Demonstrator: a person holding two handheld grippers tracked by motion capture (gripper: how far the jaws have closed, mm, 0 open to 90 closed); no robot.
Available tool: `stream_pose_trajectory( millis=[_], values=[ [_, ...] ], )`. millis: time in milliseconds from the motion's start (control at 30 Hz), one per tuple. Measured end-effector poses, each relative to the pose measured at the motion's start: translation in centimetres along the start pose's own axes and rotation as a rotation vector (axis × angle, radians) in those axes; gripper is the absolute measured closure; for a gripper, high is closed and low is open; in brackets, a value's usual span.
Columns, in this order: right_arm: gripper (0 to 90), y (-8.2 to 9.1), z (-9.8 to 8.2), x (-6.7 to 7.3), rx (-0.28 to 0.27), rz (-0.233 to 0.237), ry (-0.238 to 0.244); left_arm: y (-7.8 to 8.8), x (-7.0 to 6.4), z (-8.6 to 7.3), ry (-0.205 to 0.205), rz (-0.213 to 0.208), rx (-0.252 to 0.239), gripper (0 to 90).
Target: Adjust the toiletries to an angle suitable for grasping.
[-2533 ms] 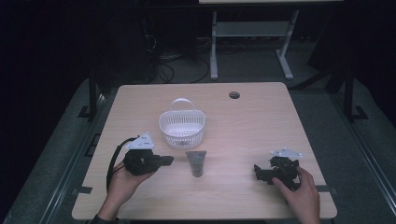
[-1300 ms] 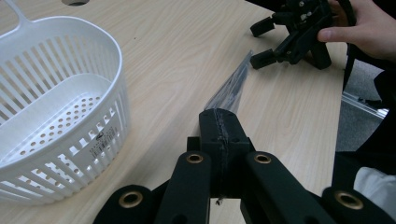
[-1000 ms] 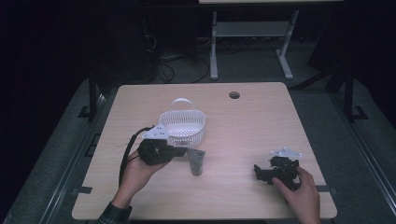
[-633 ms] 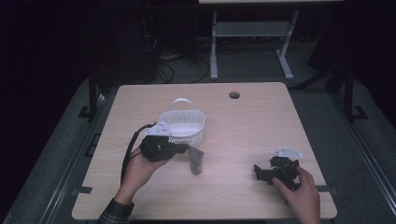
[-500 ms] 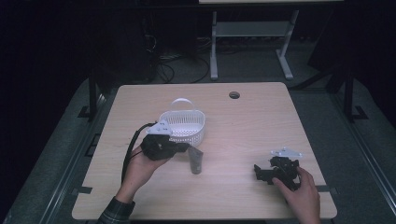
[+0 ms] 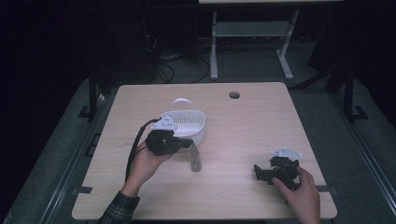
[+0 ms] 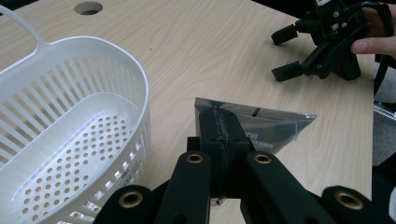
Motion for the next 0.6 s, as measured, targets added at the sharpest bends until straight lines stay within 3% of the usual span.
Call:
stream_pose_trajectory(
  millis=[267, 467, 600],
  values=[
    [0.0, 0.0, 0.0, -0.01, 0.0, 0.0, 0.001, 0.42, -0.04, -0.39, 0.001, -0.003, 0.009, 89.2],
    [0.0, 0.0, 0.0, 0.0, 0.0, -0.001, -0.001, 0.79, -0.05, -0.74, 0.008, 0.002, 0.029, 75.3],
    [0.0, 0.0, 0.0, 0.01, 0.0, -0.001, -0.001, 0.93, -0.03, -0.89, 0.015, -0.008, 0.046, 61.2]
  ],
)
Point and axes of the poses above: each handheld gripper's, and its own axes: y roughly backward along the jaws, z roughly out of its top, x roughly to its left, the point moved 1 cm from there along -y, roughly forward along the jaws, and after that the axes turned 1 degree about x, right-handed, at the moved point
